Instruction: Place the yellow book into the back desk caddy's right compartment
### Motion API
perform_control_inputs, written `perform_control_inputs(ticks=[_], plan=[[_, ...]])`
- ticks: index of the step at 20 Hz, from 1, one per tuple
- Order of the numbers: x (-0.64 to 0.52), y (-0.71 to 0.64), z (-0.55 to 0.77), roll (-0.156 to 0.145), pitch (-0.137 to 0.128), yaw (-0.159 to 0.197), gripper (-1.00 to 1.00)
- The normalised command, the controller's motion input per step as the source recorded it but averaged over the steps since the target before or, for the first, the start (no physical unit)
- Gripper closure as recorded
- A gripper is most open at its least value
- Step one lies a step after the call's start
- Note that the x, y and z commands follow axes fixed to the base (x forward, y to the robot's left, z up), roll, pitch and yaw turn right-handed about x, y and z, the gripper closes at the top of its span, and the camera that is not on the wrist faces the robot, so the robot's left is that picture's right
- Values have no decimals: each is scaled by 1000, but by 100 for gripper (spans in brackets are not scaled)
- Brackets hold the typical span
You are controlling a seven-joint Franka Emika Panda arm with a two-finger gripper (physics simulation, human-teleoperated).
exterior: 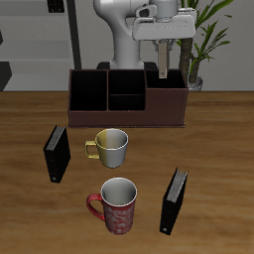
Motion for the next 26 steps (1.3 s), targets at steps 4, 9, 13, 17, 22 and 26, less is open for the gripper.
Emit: perform_control_inputs(ticks=[4, 9, 13, 17, 22, 26], plan=[[35, -40, -193, 13, 22, -14, 100], [-4, 0, -213, 9, 28, -24, 100], [-23, 21, -152, 14, 2, 1, 100], [-47, -6, -224, 17, -6, 9, 100], [20, 20, -253, 16, 39, -22, 100], [27, 83, -397, 23, 7, 24, 100]])
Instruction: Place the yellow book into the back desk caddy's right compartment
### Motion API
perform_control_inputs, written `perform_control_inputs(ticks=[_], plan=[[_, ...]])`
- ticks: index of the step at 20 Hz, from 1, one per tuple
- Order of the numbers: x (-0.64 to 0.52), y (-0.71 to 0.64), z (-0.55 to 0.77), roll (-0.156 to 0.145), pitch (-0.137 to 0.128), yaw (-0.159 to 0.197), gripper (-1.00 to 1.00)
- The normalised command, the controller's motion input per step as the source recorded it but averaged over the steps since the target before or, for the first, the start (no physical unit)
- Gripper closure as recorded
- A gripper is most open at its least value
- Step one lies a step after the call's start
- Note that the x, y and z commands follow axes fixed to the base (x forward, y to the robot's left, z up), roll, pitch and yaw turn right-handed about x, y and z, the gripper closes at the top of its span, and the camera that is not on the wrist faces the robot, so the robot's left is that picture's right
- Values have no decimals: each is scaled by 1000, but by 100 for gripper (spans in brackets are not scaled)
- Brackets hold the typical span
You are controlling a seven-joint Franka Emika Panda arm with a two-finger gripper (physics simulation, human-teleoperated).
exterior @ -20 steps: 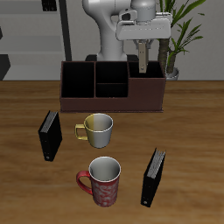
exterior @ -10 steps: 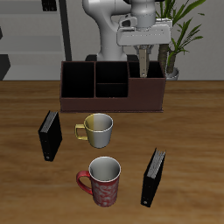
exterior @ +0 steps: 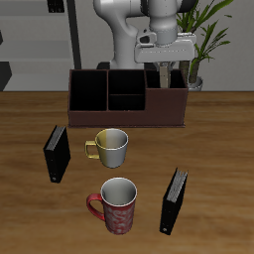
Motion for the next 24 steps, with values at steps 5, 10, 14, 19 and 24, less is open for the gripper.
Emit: perform_control_inputs(ticks=[5, 10, 14, 19, 24], plan=[[33, -22, -422, 4, 55, -17, 100], [86, -75, -343, -18, 51, 6, 100], [-4, -49, -227, -18, 61, -40, -100], [-59, 77, 19, 34, 37, -15, -100], [78, -73, 49, -12, 15, -24, -100]])
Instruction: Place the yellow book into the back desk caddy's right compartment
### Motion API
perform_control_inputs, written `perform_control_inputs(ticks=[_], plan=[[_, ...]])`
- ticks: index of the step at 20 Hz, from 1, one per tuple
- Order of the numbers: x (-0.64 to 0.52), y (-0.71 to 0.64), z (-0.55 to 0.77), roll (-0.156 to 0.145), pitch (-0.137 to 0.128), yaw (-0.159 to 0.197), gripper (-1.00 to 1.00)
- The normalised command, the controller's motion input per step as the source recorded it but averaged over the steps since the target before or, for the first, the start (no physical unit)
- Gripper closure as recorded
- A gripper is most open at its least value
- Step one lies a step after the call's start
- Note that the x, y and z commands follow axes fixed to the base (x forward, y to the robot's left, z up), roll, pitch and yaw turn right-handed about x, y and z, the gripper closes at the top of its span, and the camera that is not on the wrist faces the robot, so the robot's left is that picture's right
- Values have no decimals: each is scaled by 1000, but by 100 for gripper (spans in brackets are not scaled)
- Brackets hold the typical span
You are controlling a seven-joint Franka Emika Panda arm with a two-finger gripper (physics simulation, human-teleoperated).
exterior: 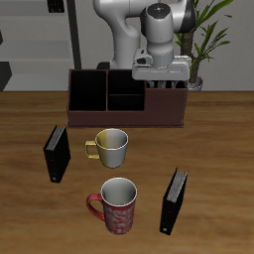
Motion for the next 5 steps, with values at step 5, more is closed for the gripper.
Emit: perform_control_inputs(ticks=[5], plan=[[51, -171, 194, -23, -17, 7, -100]])
